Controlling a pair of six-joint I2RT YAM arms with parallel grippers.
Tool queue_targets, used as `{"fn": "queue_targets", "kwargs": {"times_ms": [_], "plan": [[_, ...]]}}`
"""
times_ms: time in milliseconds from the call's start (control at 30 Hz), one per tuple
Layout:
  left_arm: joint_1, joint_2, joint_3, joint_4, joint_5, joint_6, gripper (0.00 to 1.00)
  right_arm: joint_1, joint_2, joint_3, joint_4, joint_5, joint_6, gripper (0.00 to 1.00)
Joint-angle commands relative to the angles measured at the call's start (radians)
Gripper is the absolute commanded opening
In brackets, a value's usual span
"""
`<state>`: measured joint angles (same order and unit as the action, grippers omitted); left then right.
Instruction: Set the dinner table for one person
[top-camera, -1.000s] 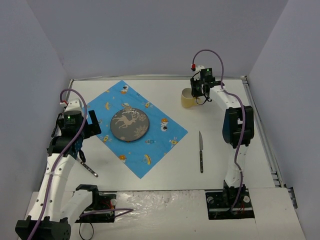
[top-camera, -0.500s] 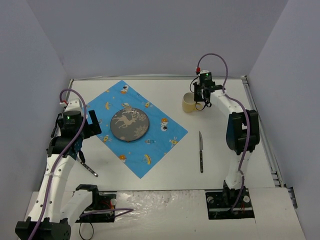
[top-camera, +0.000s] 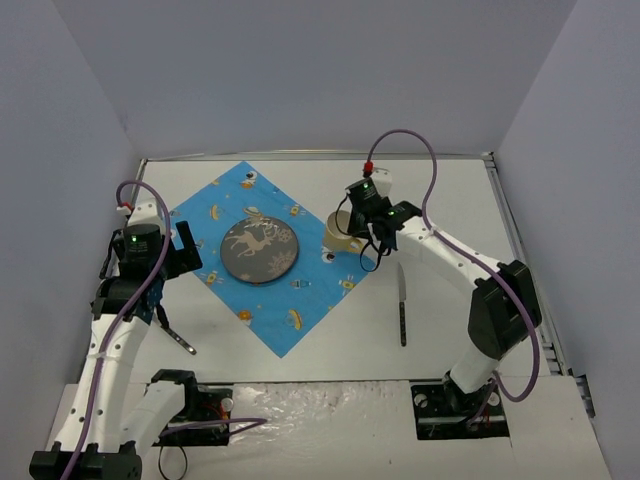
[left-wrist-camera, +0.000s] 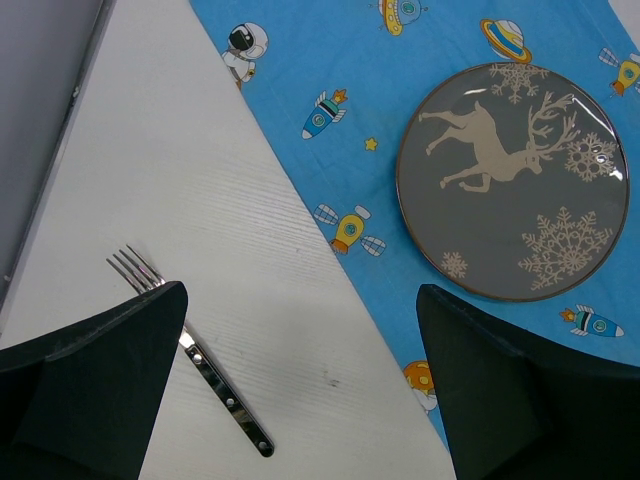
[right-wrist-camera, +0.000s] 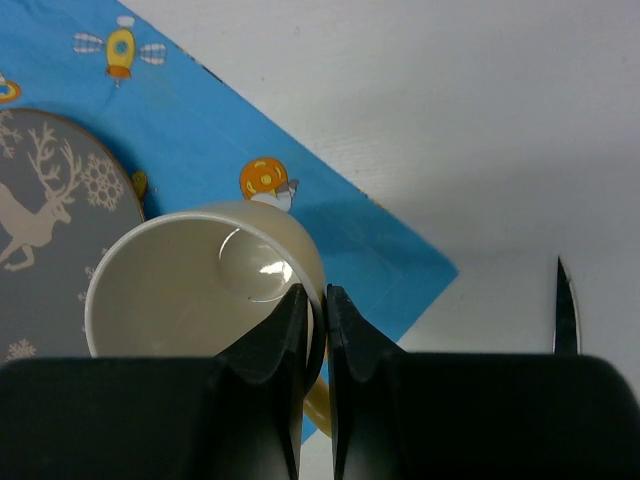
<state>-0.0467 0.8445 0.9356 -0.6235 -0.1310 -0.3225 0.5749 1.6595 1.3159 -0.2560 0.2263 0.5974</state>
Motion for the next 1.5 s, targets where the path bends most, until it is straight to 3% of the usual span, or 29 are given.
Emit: {"fn": "queue_targets", "kwargs": {"times_ms": [0, 400, 933, 1033, 1233, 1467], "plan": [[-0.006, -0.015, 0.012, 0.039, -0.002, -0.001, 0.97, 0.064, -0.026, 0.012, -0.052, 0.161, 0.242, 0.0], [-0.018, -0.033, 0.009, 0.036, -0.012, 0.0, 0.97, 0.158, 0.044, 0.055, -0.192, 0.337, 0.388, 0.0], [-0.024, -0.037, 0.009, 0.034, -0.019, 0.003, 0.97, 0.157, 0.127, 0.088, -0.195, 0.332, 0.403, 0.01], [-0.024, -0.038, 0.009, 0.034, -0.019, 0.003, 0.97, 0.158, 0.122, 0.077, -0.195, 0.322, 0.398, 0.11], [-0.025, -0.039, 0.009, 0.034, -0.019, 0.003, 0.97, 0.157, 0.107, 0.071, -0.192, 0.303, 0.385, 0.42], [-0.03, -0.036, 0.008, 0.032, -0.03, 0.003, 0.97, 0.158, 0.025, 0.056, -0.193, 0.31, 0.365, 0.67]]}}
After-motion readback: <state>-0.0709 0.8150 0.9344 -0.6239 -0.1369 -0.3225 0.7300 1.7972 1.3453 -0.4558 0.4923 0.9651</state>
